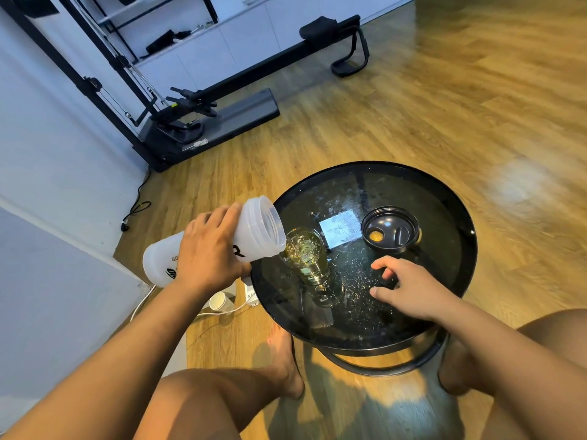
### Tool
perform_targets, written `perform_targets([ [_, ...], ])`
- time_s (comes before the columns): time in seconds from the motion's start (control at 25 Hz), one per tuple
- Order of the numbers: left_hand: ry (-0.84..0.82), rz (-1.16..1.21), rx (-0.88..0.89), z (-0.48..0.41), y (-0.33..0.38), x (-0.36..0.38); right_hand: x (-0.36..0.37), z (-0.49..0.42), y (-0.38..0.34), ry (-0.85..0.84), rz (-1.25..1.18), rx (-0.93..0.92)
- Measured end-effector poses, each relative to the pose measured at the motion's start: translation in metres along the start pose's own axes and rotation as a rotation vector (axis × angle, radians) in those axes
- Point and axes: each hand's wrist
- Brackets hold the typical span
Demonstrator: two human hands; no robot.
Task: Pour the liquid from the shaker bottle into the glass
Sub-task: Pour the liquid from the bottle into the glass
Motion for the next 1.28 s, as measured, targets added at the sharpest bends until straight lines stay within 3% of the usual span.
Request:
perform_targets([
  [1.28,-0.008,-0.031,0.031,-0.0039,0.0054,-0.0043,-0.0033,0.0027,-0.0057,-0.006,-0.005,0.003],
])
Point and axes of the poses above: each hand's wrist, its own z-axis away from the middle knuckle, its own x-axis out of the palm, y = z × x, and after that the axes turned 2 degrees about -z, right-handed
